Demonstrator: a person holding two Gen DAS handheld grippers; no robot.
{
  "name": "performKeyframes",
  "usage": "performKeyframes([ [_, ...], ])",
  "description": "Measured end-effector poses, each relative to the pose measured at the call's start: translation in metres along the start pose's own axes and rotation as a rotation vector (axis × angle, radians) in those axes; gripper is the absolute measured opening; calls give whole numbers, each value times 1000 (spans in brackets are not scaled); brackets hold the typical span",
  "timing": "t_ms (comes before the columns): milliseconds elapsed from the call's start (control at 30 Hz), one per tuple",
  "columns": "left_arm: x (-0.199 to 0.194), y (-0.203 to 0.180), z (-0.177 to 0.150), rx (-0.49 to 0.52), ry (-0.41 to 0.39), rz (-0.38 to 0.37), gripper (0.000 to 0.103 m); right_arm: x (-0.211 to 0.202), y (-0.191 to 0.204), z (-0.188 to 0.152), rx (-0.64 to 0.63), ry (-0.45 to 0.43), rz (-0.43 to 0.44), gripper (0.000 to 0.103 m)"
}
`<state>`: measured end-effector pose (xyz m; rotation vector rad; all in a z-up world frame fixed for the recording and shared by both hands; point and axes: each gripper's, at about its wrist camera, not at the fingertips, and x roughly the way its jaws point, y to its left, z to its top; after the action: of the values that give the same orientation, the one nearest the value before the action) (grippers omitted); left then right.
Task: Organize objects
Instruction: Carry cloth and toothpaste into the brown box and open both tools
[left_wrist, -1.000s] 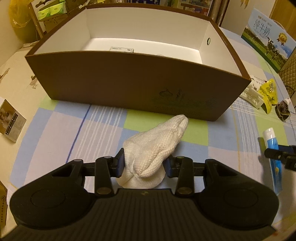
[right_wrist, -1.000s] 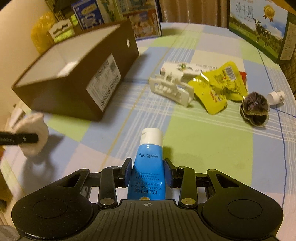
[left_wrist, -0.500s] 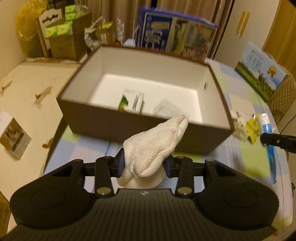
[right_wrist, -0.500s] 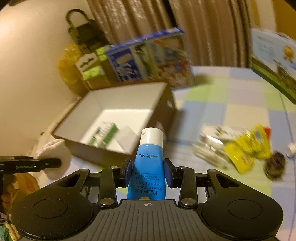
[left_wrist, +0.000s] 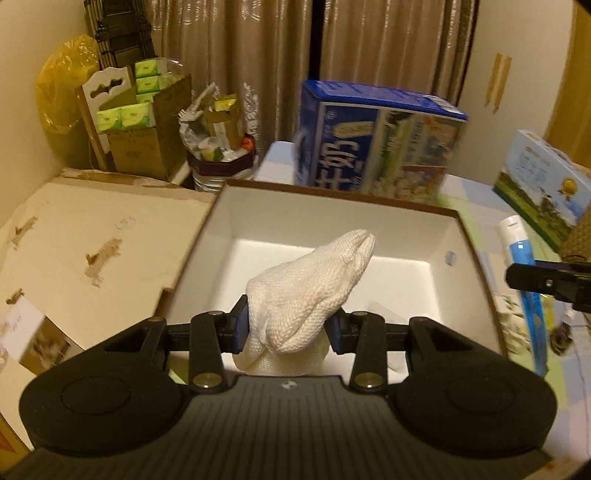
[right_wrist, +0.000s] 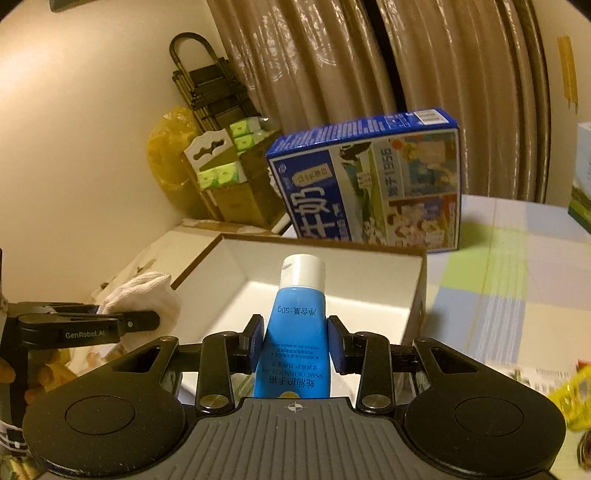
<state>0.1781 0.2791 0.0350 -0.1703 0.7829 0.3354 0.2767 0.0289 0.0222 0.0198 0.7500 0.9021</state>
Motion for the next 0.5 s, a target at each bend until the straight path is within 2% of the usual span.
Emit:
performKeyframes([
  [200,46,22,19,-7,59,54,36,39,-2,11,-27,25,-42,34],
  [500,106,30,17,25,158,74,36,103,-22,7,-77,145,-137,34],
])
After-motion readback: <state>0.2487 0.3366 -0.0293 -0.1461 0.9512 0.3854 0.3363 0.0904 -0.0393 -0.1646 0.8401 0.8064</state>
